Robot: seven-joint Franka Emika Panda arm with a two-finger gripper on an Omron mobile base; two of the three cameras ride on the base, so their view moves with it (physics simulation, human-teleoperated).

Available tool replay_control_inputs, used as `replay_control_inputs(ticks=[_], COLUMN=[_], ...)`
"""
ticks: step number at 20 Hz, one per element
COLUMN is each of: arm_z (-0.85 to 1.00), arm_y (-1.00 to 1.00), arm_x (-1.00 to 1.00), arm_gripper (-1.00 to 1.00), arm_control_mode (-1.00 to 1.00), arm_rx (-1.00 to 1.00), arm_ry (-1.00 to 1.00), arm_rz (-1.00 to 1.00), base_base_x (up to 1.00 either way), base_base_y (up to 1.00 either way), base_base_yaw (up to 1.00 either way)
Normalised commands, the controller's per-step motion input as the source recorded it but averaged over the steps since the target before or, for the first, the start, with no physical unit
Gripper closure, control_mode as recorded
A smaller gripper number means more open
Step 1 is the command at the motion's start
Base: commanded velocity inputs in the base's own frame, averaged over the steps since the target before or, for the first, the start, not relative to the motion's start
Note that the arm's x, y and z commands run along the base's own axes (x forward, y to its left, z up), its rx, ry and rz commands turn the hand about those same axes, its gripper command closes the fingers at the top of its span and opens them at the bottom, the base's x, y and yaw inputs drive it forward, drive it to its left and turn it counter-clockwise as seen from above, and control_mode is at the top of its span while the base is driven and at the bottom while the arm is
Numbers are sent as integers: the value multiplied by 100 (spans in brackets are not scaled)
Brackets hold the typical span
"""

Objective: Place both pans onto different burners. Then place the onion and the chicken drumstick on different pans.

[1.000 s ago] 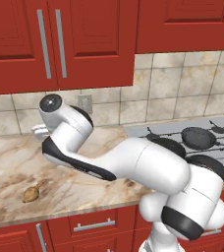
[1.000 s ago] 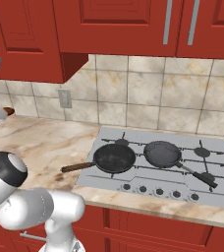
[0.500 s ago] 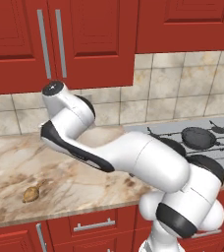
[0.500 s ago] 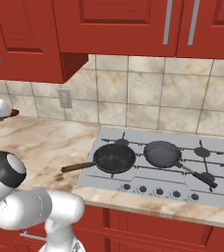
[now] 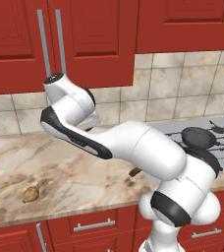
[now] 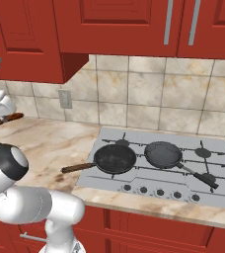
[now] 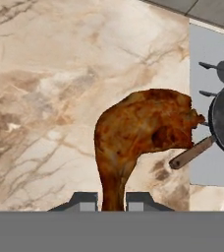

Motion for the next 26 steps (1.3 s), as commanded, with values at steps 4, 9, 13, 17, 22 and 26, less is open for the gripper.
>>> replay_control_inputs(ticks=[4,9,13,17,22,26], arm_z=[-1,-9,-19,-6,0,0], arm_y=[-43,-61,-59,-63,-65,-65], arm_x=[-6,-19,-16,-8,-10,-18], arm_gripper=[100,100,100,100,100,100], arm_control_mode=[-100,-100,-100,-100,-100,-100], arm_rx=[0,2,8,10,9,6], arm_ry=[-1,-8,-14,-17,-11,-5], arm_rz=[7,13,17,17,16,14], base_base_x=[0,0,0,0,0,0], base_base_y=[0,0,0,0,0,0], base_base_yaw=[0,0,0,0,0,0])
